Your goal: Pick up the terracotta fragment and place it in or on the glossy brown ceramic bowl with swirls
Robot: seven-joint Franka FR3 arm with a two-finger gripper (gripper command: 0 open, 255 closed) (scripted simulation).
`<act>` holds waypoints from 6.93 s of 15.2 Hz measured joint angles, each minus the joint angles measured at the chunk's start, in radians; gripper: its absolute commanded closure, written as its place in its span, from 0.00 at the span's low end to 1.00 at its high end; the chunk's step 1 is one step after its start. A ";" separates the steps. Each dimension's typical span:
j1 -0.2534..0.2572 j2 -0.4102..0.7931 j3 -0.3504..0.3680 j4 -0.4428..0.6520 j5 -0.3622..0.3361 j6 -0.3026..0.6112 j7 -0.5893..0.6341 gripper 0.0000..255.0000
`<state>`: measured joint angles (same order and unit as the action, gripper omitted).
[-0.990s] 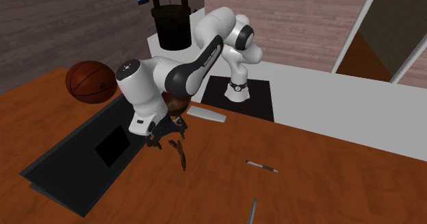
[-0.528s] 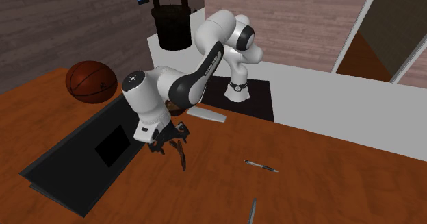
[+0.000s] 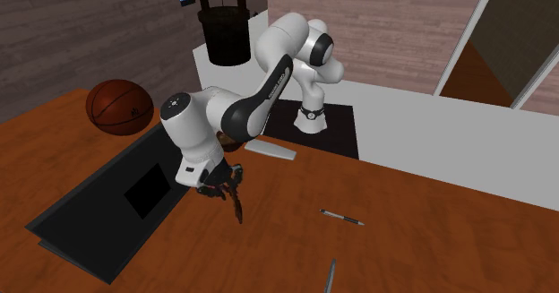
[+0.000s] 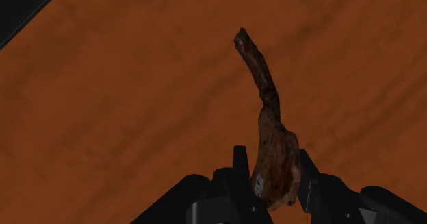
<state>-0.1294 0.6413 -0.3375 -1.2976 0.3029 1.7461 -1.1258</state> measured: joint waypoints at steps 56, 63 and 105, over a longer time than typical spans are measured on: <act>0.014 -0.381 -0.057 -0.301 -0.088 0.021 -0.057 0.00; 0.025 -0.413 -0.046 -0.586 -0.033 0.394 -0.128 0.00; 0.034 -0.460 -0.051 -0.524 -0.065 0.304 -0.089 1.00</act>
<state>-0.0950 0.1812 -0.3884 -1.8211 0.2383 2.0500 -1.2148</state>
